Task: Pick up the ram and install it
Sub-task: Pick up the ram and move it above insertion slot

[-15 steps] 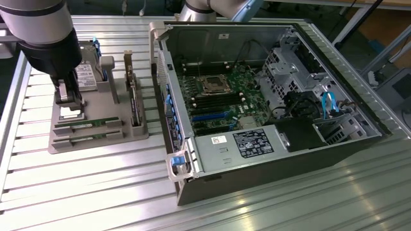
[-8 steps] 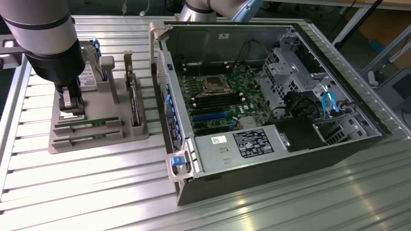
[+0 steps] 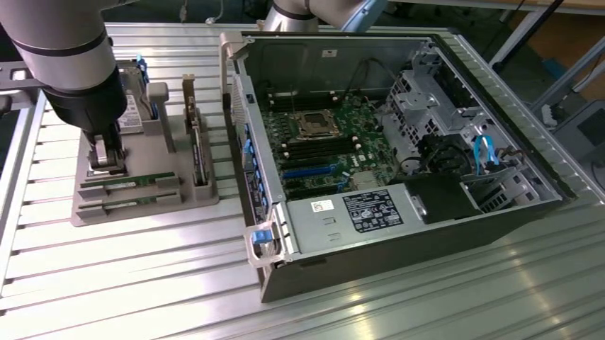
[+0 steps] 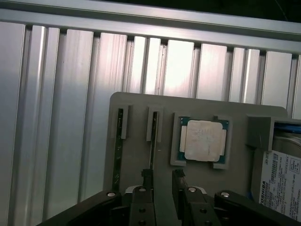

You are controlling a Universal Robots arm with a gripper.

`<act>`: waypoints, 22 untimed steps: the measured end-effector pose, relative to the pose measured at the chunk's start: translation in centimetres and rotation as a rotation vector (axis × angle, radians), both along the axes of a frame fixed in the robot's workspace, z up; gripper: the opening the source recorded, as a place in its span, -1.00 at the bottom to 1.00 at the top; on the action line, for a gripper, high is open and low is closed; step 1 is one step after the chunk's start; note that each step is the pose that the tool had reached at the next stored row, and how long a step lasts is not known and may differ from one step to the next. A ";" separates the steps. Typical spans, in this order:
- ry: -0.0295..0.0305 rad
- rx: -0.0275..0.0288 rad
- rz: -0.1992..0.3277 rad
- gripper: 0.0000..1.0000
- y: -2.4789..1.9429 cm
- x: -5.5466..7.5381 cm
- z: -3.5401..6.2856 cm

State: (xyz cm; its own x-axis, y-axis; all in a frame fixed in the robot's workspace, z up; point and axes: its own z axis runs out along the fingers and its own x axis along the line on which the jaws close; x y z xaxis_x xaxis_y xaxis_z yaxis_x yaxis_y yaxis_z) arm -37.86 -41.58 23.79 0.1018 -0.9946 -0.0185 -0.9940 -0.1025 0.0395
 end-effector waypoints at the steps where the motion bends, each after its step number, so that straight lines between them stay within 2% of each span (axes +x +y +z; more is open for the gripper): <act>1: 0.0001 -0.0001 0.000 -0.40 0.00 0.0 0.00; 6: -0.0002 0.0001 0.000 -0.40 -0.08 0.0 -0.01; 12: 0.0000 0.0001 0.000 -0.40 -0.75 -0.2 0.00; 22: 0.0001 0.0005 0.000 -0.40 -2.99 -0.4 0.00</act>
